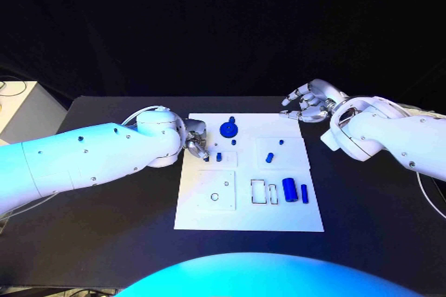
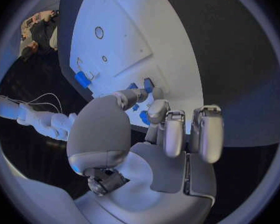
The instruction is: Assemble the parts on the task board
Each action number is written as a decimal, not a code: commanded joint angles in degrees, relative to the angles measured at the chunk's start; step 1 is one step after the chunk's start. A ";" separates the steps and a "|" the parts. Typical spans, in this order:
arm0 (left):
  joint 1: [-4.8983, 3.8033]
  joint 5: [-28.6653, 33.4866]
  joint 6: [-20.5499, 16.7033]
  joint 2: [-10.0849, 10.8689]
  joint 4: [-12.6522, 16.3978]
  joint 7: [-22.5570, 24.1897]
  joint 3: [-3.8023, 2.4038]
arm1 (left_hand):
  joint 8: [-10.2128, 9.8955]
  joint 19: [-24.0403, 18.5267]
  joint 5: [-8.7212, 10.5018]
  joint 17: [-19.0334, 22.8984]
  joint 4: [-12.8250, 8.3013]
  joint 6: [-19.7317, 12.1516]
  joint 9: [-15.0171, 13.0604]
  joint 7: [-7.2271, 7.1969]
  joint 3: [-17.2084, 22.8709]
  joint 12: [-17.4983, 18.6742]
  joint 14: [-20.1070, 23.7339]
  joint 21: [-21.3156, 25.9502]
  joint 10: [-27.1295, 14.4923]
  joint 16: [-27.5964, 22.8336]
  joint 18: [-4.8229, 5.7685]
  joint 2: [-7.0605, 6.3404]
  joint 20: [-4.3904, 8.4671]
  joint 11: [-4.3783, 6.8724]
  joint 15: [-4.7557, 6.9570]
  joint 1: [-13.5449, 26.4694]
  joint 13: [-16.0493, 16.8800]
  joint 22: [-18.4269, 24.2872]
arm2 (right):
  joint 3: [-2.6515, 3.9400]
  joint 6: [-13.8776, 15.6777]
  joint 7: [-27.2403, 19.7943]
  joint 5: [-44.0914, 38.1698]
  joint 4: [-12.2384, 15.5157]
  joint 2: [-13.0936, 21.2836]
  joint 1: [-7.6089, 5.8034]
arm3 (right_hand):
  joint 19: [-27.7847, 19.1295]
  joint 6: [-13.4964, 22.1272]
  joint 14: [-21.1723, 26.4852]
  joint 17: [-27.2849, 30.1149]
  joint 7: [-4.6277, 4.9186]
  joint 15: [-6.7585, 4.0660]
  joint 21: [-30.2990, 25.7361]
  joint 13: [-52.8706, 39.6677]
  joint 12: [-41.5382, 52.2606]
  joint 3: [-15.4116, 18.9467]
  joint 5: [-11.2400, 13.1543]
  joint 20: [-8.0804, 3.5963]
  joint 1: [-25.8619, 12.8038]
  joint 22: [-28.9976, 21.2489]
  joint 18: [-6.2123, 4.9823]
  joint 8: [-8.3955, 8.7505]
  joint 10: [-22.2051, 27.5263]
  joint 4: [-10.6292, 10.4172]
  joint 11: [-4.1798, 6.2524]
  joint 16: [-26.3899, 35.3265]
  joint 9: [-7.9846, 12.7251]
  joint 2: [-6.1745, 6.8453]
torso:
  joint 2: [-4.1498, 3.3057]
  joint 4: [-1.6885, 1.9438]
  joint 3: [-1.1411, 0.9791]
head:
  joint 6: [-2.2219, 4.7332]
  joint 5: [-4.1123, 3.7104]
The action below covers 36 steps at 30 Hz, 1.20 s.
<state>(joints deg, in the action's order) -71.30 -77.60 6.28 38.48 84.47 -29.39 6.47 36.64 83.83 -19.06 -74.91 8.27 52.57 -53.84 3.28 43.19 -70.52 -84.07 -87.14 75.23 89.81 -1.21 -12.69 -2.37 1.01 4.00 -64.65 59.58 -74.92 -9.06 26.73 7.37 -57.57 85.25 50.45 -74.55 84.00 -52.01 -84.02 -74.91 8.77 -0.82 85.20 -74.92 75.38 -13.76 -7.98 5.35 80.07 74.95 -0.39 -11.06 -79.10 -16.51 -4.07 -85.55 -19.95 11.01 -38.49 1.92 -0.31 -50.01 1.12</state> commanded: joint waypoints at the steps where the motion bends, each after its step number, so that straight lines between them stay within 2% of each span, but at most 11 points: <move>1: 0.00 0.70 0.97 -0.27 0.07 0.11 -0.01 | 0.05 3.62 -0.90 -15.09 -9.04 0.40 0.03 -0.20 9.17 -0.39 -5.93 -0.38 0.72 0.19 0.14 -0.23 0.45 0.24 0.47 -0.46 0.24 -11.11 | 0.00 -0.50 -0.62 -0.24 0.09 -0.01 0.02 | 3.89 0.42 -3.78 -6.96 0.11 0.45 -0.37 -3.27 -0.14 -0.36 -0.37 0.16 -0.40 11.99 -0.82 -0.29 0.26 0.02 0.08 0.36 0.02 0.04 | -0.01 -0.02 -0.01 | 0.01 0.01; 2: 0.00 0.92 1.08 -0.29 0.06 0.13 -0.01 | -0.05 3.72 -4.07 -15.09 -8.74 0.88 0.06 -0.39 8.75 -0.49 -5.93 -0.47 1.17 0.19 0.18 -0.67 0.58 0.40 0.60 -0.12 0.55 -11.25 | 0.00 -0.50 -0.63 -0.24 0.10 -0.01 0.02 | 3.89 0.42 -3.78 -6.96 0.11 0.45 -0.37 -3.27 -0.14 -0.36 -0.37 0.16 -0.40 11.99 -0.82 -0.29 0.26 0.02 0.08 0.36 0.02 0.04 | -0.01 -0.03 -0.02 | 0.01 0.02; 7: 0.02 2.01 1.37 -0.40 -0.05 0.30 0.04 | -0.15 3.77 -6.25 -15.09 -8.45 1.13 0.00 -0.53 7.89 -0.50 -5.93 -0.50 1.47 0.19 0.20 -0.89 0.70 0.54 0.73 0.15 0.77 -11.33 | 0.00 -0.49 -0.63 -0.24 0.13 -0.01 0.02 | 3.89 0.42 -3.78 -6.96 0.11 0.45 -0.37 -3.27 -0.14 -0.36 -0.37 0.16 -0.40 11.99 -0.82 -0.29 0.26 0.02 0.08 0.36 0.02 0.04 | -0.01 -0.01 -0.04 | 0.01 -0.08; 21: 0.04 2.96 -0.21 -0.57 -0.55 0.33 0.11 | -0.03 3.87 -6.94 -15.09 -7.62 1.48 -0.19 -0.89 6.32 -0.63 -5.93 -0.59 1.98 0.19 0.24 -0.83 0.83 0.78 0.89 0.92 1.02 -11.50 | 0.00 -0.36 -0.70 -0.24 0.17 0.04 0.03 | 3.80 0.44 -3.76 -6.82 0.10 0.43 -0.61 -3.15 -0.24 -0.42 -0.44 0.14 -0.53 11.86 -0.87 -0.35 0.34 0.02 0.09 0.46 0.02 0.01 | -0.05 -0.03 -0.07 | 0.01 -0.21; 26: 0.05 3.30 -1.16 -0.68 -0.81 0.27 0.12 | -0.10 3.85 -6.73 -15.09 -6.81 1.33 -0.27 -1.05 5.52 -0.31 -5.93 -0.56 1.85 0.19 0.23 -0.47 0.91 0.87 0.98 1.53 0.70 -11.46 | 0.00 -0.32 -0.72 -0.23 0.18 0.05 0.03 | 3.81 0.45 -3.76 -6.82 0.10 0.43 -0.60 -3.14 -0.25 -0.43 -0.48 0.14 -0.57 11.86 -0.87 -0.35 0.34 0.00 0.09 0.47 0.02 -0.03 | -0.11 -0.07 -0.11 | 0.01 -0.23; 36: 0.06 4.16 -2.13 -0.85 -1.09 0.24 0.14 | -0.32 3.74 -6.31 -15.09 -4.45 1.29 -0.31 -1.54 2.20 0.06 -5.93 -0.40 1.65 0.19 0.18 -0.34 1.15 1.18 1.22 3.59 0.46 -11.29 | 0.00 -0.26 -0.72 -0.23 0.23 0.13 0.03 | 3.78 0.46 -3.75 -6.77 0.10 0.43 -0.68 -3.09 -0.30 -0.46 -0.54 0.14 -0.61 11.82 -0.89 -0.36 0.39 -0.01 0.09 0.50 0.02 -0.08 | -0.02 -0.03 -0.06 | 0.01 -0.47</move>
<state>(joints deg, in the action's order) -71.27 -74.69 5.12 37.86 83.24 -29.65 6.63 36.59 84.04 -25.50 -74.91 6.69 53.93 -54.24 2.19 42.70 -70.73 -83.94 -87.41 76.92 89.81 -1.21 -12.91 -1.73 1.75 4.72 -61.56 60.11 -74.91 -9.06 26.74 7.29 -57.56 85.38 50.55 -74.54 84.00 -52.01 -84.02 -74.91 8.77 -0.82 84.82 -74.94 75.38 -13.76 -8.20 5.35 80.08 74.92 -0.39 -11.06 -79.10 -16.51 -4.07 -85.32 -19.95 11.01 -38.54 1.87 -0.38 -50.01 0.69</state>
